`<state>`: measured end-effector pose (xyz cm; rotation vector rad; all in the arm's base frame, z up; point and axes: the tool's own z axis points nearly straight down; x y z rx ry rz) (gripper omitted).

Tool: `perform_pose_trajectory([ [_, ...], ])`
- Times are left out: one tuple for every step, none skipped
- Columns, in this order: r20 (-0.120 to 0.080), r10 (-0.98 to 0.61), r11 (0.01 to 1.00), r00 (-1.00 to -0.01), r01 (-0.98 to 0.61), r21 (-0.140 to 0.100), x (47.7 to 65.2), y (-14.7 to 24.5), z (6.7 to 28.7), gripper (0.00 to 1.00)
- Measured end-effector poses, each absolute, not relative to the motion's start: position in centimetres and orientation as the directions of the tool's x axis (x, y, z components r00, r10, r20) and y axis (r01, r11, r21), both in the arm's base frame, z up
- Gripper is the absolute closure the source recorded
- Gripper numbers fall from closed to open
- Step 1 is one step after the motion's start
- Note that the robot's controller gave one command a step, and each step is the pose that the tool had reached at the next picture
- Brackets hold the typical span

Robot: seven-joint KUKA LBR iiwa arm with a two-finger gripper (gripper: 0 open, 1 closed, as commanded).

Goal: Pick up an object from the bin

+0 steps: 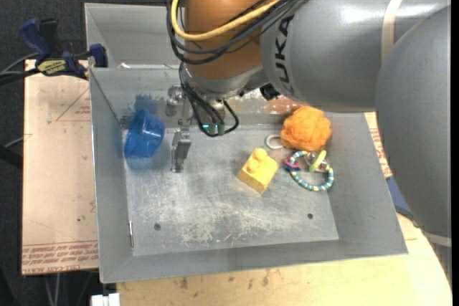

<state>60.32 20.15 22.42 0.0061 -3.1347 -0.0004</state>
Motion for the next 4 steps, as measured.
perform_pose_trajectory([
  [-0.001, -0.001, 1.0, -1.0, -0.001, 0.002, 60.5, 20.1, 22.9, 0.0],
  [-0.01, -0.045, 0.999, -0.999, -0.045, 0.003, 60.6, 21.3, 19.1, 0.0],
  [-0.001, 0.003, 1.0, -1.0, 0.003, 0.002, 63.1, 21.5, 15.5, 0.0],
  [-0.006, 0.142, 0.99, -0.99, 0.142, 0.002, 61.8, 21.7, 12.1, 0.0],
])
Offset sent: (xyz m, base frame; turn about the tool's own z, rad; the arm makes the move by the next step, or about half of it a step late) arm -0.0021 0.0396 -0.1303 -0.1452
